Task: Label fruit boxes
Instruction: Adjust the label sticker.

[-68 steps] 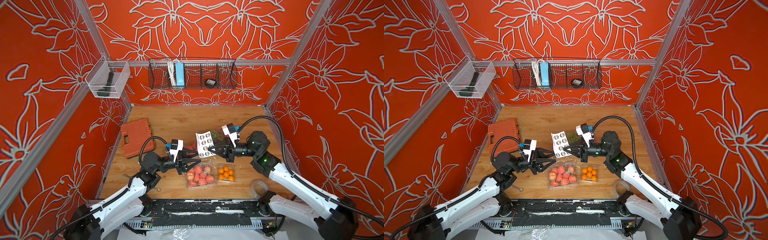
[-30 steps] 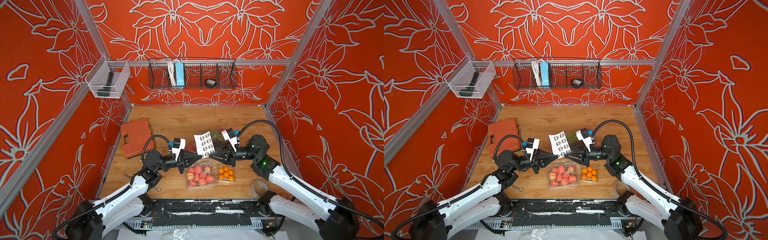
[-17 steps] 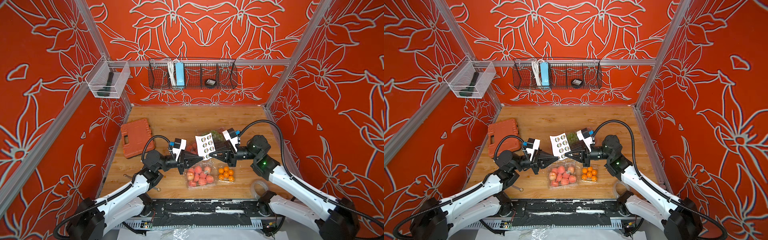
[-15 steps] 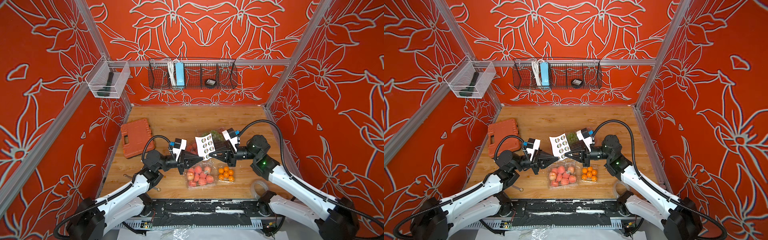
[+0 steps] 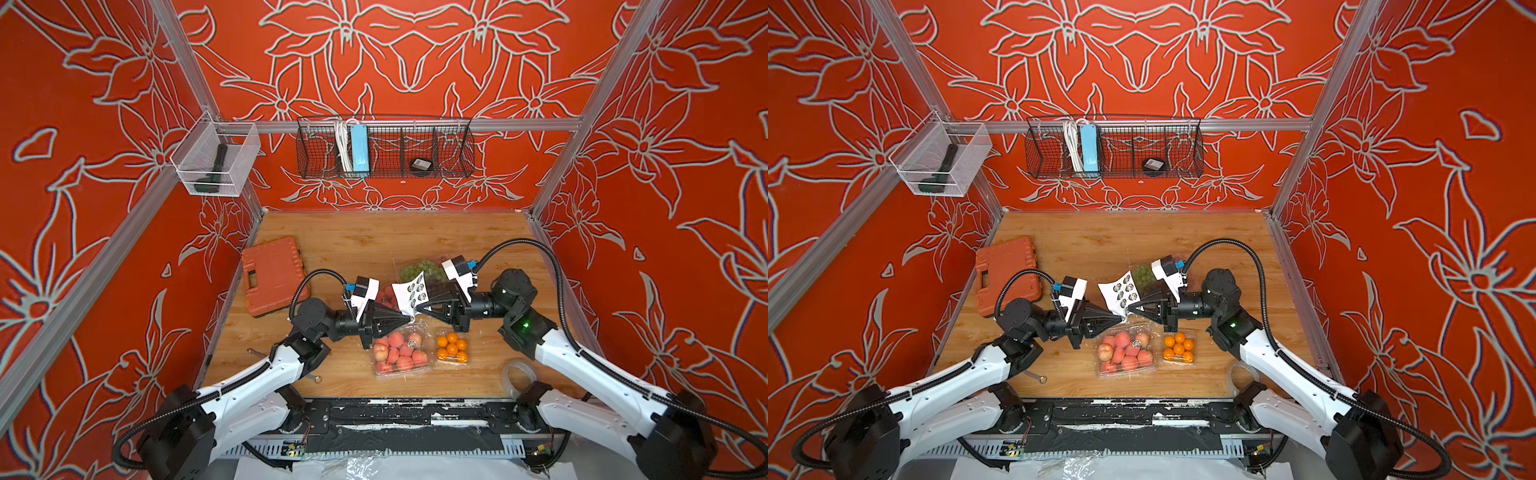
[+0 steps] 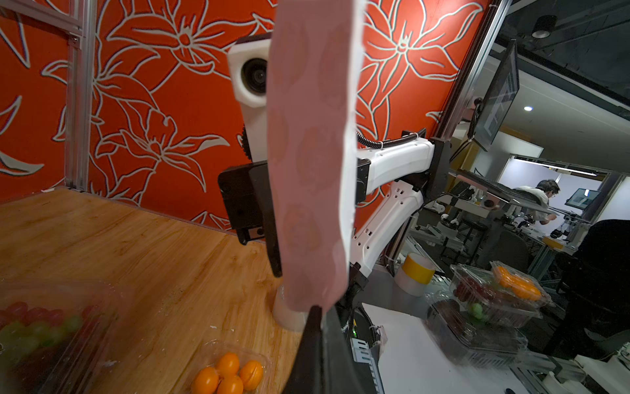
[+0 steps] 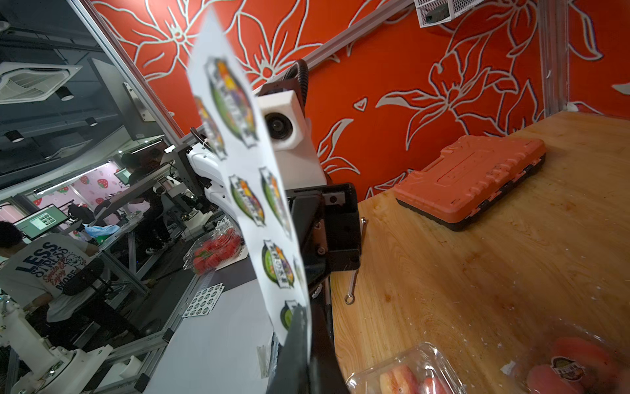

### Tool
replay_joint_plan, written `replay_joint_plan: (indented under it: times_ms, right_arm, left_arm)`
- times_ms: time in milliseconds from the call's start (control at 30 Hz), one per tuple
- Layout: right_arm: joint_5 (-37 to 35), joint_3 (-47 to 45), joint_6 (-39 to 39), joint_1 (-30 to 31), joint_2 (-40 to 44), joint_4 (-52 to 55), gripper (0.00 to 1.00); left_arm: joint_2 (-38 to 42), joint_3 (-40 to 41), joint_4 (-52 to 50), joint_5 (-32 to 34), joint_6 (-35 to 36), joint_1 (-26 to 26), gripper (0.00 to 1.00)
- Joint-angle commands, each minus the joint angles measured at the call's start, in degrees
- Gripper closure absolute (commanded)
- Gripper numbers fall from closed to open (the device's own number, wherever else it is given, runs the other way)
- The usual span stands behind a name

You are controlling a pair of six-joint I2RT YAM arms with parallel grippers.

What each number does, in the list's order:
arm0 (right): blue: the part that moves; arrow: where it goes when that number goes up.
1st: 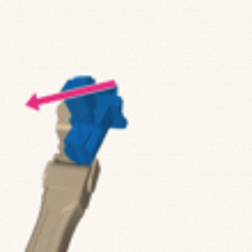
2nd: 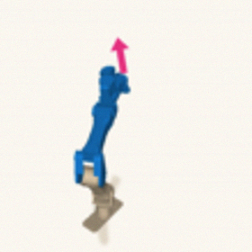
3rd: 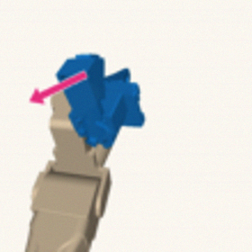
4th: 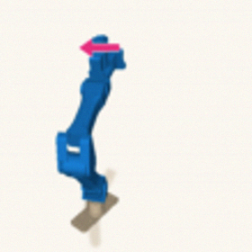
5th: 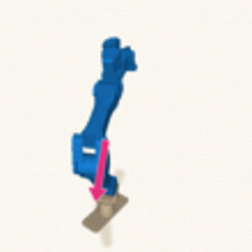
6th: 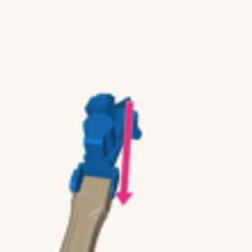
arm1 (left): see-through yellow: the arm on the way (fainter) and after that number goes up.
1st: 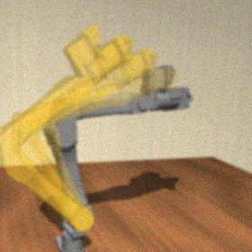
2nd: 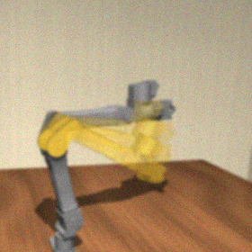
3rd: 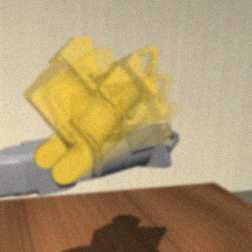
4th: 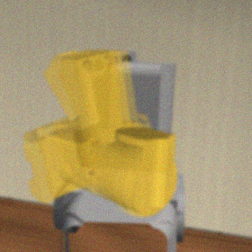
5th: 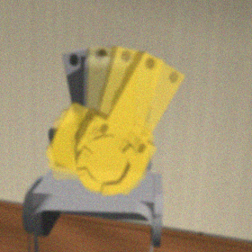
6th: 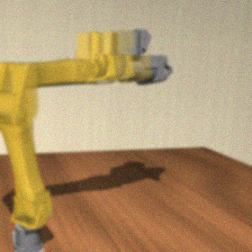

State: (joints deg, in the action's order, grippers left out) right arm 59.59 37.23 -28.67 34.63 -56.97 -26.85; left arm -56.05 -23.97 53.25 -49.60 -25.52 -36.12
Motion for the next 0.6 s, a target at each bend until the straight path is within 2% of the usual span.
replay_joint_plan:
  times_ms: [0,167,367,467,567]
  right_arm:
    - [-0.91,1.13,0.74,0.51,-0.49,-1.2,1.0]
    - [-0.94,1.52,0.38,0.88,-2.44,-1.07,1.0]
    - [0.46,0.76,0.79,0.99,-0.7,-0.92,1.0]
    - [0.55,-0.09,1.43,1.01,0.48,-0.57,0.86]
    - [0.05,-0.21,1.95,1.04,1.01,0.04,0.84]
  left_arm:
    - [-0.12,-1.17,1.76,-0.01,0.27,-0.53,1.0]
    - [-1.9,-1.56,1.18,0.18,0.81,-0.97,1.0]
    - [-1.08,-1.29,-0.87,2.22,2.05,-0.97,1.0]
    - [1.18,-1.01,-1.09,2.75,2.37,-0.97,1.0]
    - [1.34,-1.08,-1.31,2.94,2.45,-0.97,1.0]
